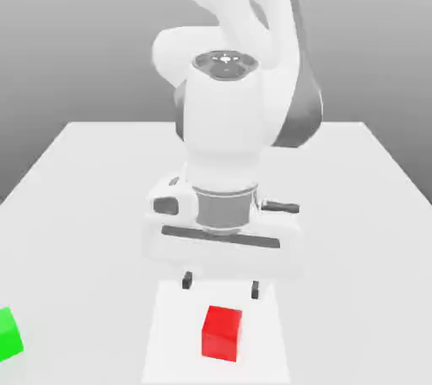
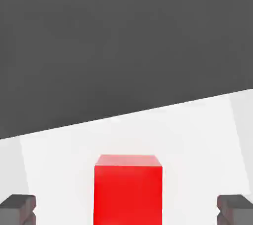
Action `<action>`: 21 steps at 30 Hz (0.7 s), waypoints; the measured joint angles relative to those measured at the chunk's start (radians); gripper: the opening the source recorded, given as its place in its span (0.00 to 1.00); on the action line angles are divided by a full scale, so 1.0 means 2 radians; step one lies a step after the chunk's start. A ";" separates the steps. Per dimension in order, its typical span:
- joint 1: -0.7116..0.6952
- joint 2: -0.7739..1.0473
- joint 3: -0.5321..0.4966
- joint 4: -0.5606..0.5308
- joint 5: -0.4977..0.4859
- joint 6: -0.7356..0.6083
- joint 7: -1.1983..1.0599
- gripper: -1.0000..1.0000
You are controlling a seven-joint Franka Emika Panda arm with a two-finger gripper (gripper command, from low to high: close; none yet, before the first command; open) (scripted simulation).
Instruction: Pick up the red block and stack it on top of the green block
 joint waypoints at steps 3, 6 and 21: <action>0.006 0.054 -0.008 0.006 -0.008 0.045 0.007 0.50; 0.009 0.072 -0.011 0.009 -0.011 0.059 0.009 0.00; -0.040 0.000 -0.059 0.047 0.029 -0.050 0.060 0.00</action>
